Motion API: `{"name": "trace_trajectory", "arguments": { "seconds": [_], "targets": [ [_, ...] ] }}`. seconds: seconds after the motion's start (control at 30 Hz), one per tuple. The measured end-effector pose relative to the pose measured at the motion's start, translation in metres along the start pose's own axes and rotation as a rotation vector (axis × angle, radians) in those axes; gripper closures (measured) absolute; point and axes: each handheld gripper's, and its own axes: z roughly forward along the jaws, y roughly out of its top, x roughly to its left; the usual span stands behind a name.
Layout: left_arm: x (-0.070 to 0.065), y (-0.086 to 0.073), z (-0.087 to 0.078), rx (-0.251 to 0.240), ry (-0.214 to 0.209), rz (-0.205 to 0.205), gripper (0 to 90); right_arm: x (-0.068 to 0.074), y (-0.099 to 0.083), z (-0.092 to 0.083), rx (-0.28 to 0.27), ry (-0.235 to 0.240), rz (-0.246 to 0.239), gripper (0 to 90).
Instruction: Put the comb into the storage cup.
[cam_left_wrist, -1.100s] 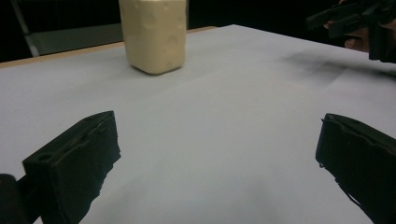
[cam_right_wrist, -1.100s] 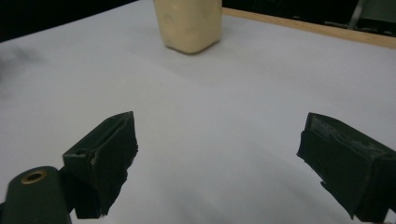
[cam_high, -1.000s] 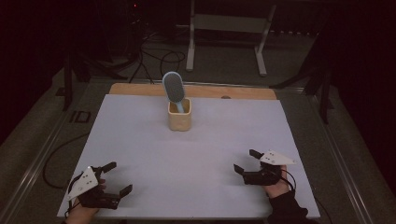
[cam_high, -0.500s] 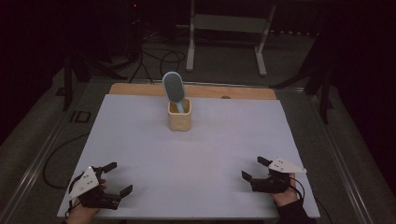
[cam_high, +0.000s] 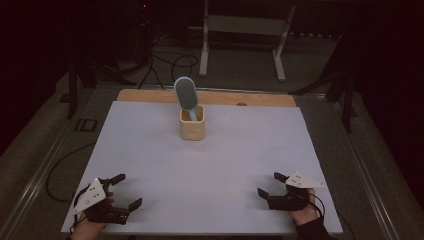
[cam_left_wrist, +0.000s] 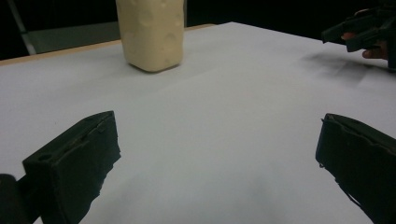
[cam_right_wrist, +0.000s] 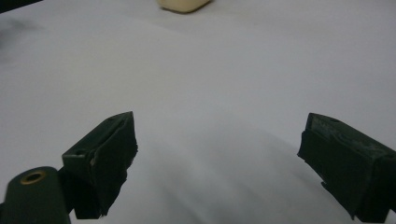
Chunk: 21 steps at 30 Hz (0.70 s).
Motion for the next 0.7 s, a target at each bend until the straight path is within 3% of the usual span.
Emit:
{"name": "trace_trajectory", "arguments": {
  "seconds": [0.13,0.47,0.7],
  "targets": [
    [0.0002,-0.0002,0.0001,0.001,0.000,-0.002,0.0,0.0015,0.0023,0.0020,-0.014,0.008,-0.008,10.3],
    [0.0008,-0.0004,0.0000,-0.001,0.001,-0.007,0.0,0.0026,0.0044,0.0098,0.016,0.000,-0.053,10.1],
    [0.0007,0.0004,0.0001,-0.003,0.001,-0.005,0.0,0.0032,0.0060,0.0070,-0.039,0.018,-0.112,10.4]
  ]
}}
